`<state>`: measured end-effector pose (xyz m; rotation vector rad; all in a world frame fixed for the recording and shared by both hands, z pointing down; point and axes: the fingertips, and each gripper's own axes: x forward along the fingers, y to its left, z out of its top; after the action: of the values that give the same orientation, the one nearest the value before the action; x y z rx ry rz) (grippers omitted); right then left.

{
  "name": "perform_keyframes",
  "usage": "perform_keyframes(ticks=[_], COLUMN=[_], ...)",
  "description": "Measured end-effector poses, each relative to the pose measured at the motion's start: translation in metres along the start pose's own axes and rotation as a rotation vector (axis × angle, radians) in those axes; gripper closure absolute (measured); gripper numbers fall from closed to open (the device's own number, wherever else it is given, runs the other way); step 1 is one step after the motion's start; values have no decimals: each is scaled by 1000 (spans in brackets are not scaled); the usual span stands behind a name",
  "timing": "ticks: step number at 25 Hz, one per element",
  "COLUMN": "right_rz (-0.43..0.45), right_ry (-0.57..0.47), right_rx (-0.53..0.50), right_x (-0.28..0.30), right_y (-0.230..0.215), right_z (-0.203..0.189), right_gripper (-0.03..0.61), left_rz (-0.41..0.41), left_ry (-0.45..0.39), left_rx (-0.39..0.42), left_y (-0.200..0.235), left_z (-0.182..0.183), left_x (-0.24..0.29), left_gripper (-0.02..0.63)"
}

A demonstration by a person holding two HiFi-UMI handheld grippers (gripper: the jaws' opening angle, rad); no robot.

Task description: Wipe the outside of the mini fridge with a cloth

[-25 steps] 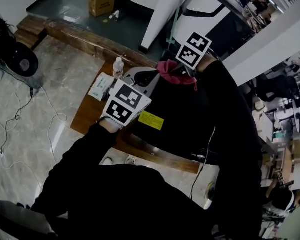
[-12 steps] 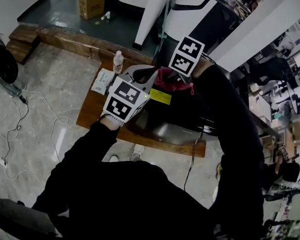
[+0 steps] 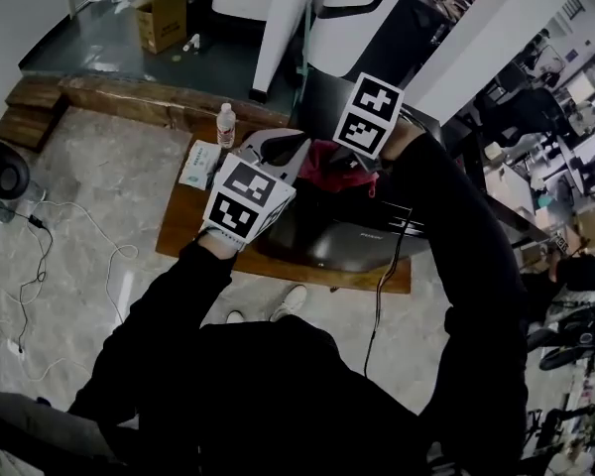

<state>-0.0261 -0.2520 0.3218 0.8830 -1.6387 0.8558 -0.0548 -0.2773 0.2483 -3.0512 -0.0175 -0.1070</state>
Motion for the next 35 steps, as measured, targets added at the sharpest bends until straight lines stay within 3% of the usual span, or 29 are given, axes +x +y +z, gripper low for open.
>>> perform_keyframes(ticks=[6, 18, 27, 35], right_rz=[-77, -207, -252, -250], right_ry=[-41, -34, 6, 60], right_rx=[54, 143, 121, 48], right_x=[-62, -147, -136, -98], right_y=[-24, -147, -268, -347], right_z=[-37, -165, -258, -277], right_gripper=[503, 503, 502, 502], left_rz=[-34, -98, -52, 13], left_ry=[-37, -59, 2, 59], left_rx=[26, 35, -24, -22], left_y=[-19, -86, -133, -139], left_z=[38, 94, 80, 62], left_x=[20, 161, 281, 336], left_gripper=[607, 607, 607, 607])
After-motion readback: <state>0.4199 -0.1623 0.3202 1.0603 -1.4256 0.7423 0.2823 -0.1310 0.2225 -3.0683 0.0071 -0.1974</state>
